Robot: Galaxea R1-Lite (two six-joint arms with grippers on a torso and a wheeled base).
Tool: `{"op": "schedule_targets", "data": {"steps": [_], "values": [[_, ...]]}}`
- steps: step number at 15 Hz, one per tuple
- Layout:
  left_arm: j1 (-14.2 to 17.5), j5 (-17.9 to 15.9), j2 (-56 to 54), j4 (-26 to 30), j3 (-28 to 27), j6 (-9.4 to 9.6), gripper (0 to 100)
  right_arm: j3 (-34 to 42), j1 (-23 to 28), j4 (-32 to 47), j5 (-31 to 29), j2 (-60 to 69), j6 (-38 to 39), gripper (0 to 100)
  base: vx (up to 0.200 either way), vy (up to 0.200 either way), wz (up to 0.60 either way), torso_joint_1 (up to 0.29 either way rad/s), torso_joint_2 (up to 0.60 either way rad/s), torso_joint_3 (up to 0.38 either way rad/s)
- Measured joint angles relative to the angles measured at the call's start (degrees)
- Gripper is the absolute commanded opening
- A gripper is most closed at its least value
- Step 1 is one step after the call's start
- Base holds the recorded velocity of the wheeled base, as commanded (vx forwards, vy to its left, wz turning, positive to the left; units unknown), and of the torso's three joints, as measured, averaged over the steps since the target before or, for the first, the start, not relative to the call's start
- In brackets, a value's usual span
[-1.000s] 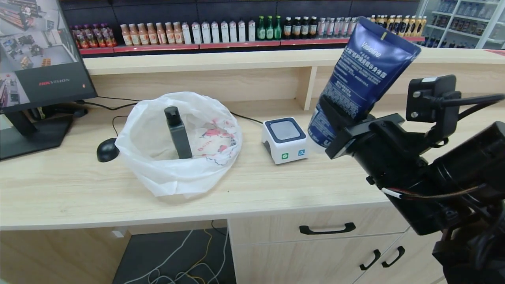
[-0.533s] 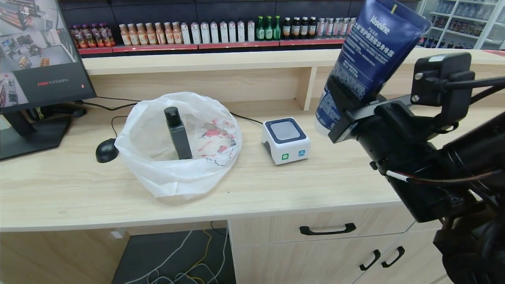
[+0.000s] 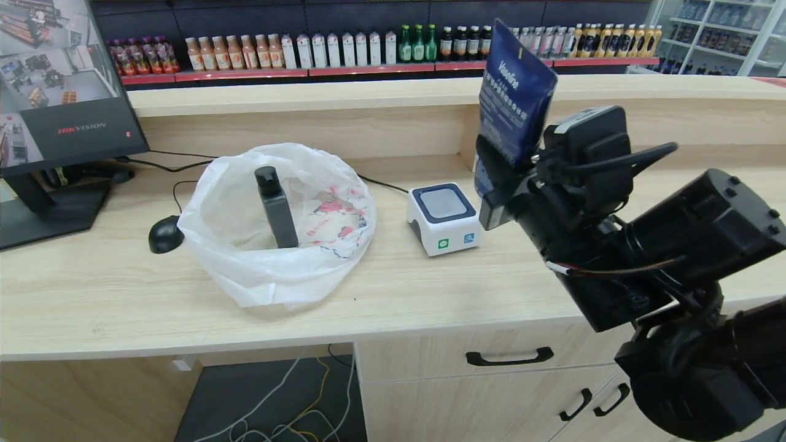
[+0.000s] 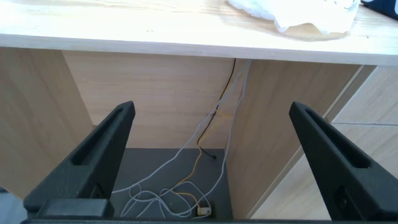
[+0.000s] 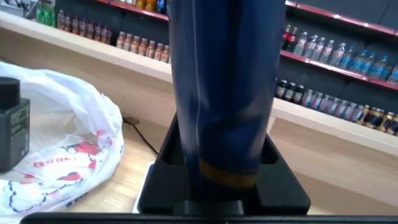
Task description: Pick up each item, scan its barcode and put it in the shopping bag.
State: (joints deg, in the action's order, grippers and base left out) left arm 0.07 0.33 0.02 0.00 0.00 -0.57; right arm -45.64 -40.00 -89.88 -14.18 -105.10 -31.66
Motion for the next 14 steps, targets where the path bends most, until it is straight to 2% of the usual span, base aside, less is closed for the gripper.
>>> {"op": "schedule_targets", "data": {"steps": [3,6,8,14], "values": [[0.0,0.0,0.0,0.0,0.0,-0.02,100,-1.9,2.5,-0.1,6.1,-1.9,-6.2,0,0.0,0.0,0.0,0.0,0.0,0.0],[0.0,0.0,0.0,0.0,0.0,0.0,100,-8.0,5.0,0.0,13.0,-5.4,-9.5,0,0.0,0.0,0.0,0.0,0.0,0.0],[0.0,0.0,0.0,0.0,0.0,-0.02,100,-13.2,7.8,-0.2,20.9,-7.9,-14.3,0,0.0,0.0,0.0,0.0,0.0,0.0],[0.0,0.0,0.0,0.0,0.0,-0.02,100,-16.4,14.8,0.0,34.7,-13.9,-15.8,0,0.0,0.0,0.0,0.0,0.0,0.0]]}}
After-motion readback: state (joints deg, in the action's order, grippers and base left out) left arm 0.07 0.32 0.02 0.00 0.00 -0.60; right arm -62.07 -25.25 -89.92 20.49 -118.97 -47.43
